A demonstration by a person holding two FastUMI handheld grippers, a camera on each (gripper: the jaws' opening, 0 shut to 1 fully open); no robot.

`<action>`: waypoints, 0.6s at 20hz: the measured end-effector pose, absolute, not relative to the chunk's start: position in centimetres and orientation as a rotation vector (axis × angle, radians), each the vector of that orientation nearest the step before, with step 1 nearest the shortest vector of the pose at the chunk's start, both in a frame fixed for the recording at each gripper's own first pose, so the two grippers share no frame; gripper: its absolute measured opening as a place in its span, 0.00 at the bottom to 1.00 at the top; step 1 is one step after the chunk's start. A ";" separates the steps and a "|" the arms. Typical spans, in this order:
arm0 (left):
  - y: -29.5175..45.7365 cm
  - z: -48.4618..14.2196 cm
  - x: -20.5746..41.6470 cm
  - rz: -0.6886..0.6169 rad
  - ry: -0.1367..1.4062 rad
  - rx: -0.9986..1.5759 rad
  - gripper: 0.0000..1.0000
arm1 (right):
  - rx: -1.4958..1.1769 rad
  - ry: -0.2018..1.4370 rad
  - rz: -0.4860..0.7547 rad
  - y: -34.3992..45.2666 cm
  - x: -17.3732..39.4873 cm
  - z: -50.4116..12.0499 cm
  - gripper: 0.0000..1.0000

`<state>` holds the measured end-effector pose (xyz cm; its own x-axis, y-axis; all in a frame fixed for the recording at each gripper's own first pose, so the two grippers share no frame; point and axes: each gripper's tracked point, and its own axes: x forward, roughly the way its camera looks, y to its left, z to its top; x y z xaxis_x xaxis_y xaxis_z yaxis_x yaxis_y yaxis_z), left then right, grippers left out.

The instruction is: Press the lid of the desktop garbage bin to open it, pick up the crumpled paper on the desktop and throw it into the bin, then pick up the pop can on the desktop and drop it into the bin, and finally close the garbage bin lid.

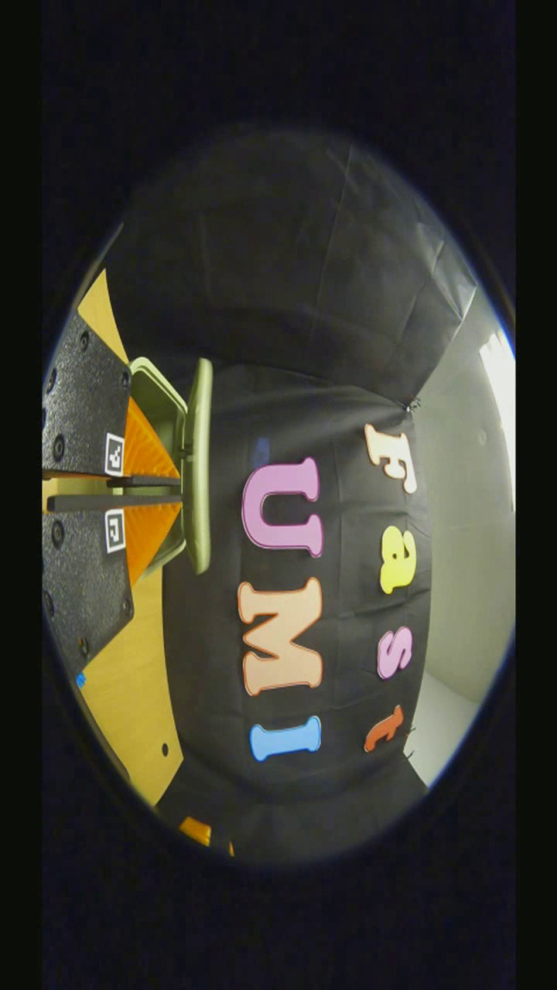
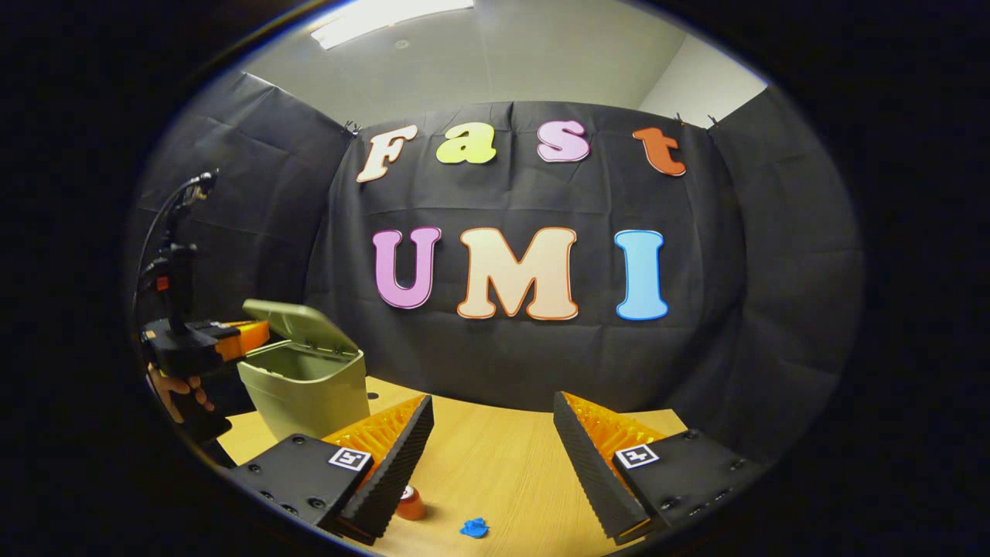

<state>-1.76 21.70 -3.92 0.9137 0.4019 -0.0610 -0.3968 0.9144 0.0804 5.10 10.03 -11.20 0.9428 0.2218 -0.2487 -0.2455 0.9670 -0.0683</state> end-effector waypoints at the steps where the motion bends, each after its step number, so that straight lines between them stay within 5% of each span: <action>1: 21.1 -3.5 -1.9 0.398 0.072 0.064 0.07 | -0.105 0.254 0.248 9.9 5.3 -11.8 0.98; 8: 18.7 0.4 -3.8 0.391 -0.015 0.129 0.82 | -0.130 0.415 0.327 10.0 6.2 -18.9 0.98; 12: 18.7 2.2 -5.6 0.434 -0.053 0.167 0.94 | -0.142 0.535 0.338 9.7 6.4 -24.2 0.99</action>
<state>-5.55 18.66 2.21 0.9063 0.4138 0.0864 -0.4225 0.8939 0.1499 6.38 9.66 -24.23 0.8070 0.2781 -0.5210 -0.3512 0.9352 -0.0447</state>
